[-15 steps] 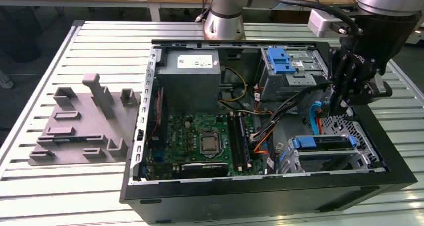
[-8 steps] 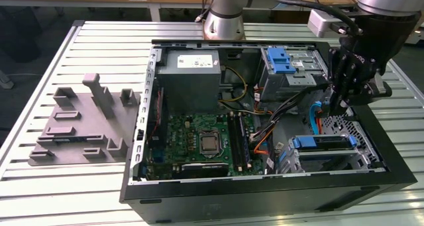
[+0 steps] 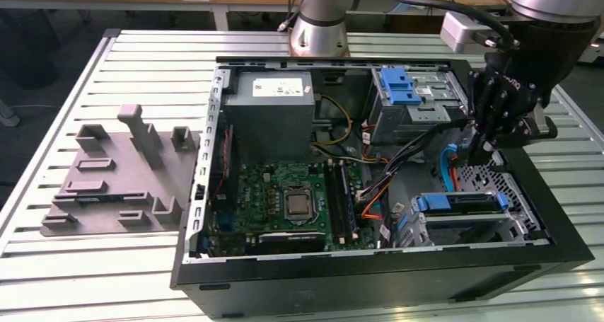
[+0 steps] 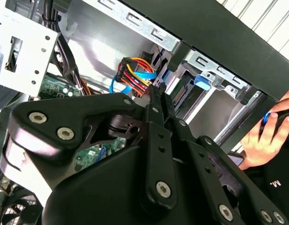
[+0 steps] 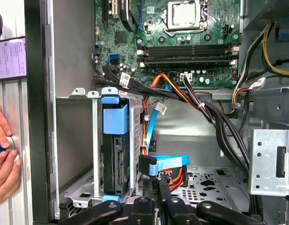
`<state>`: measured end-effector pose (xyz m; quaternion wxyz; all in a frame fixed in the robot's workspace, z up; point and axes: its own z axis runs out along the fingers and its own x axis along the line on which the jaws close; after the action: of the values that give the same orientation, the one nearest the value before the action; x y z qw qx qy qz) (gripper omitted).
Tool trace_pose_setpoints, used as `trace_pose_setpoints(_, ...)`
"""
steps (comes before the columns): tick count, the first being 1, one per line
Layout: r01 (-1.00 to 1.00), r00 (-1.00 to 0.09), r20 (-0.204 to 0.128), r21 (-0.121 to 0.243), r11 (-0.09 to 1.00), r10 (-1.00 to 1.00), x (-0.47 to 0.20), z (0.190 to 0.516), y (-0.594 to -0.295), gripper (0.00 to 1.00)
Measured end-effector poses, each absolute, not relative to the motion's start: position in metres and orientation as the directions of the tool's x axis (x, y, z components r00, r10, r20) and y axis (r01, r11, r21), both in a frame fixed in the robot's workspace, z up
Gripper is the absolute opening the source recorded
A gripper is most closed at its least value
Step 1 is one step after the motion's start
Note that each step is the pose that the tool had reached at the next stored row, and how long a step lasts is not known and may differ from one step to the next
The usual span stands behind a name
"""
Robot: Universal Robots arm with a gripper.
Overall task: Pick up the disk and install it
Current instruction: 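Insert the first disk wire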
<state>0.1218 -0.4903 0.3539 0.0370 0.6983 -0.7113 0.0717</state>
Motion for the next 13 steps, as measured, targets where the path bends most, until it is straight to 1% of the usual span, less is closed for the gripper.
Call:
trace_pose_setpoints(3,-0.999,-0.021,0.151,-0.039,0.015,-0.988,0.122,0.353,-0.492,0.16)
trace_pose_setpoints(9,-0.999,-0.02,0.144,-0.039,0.015,-0.989,0.122,0.35,-0.504,0.16)
trace_pose_setpoints(13,-0.999,-0.02,0.144,-0.039,0.015,-0.989,0.122,0.35,-0.505,0.16)
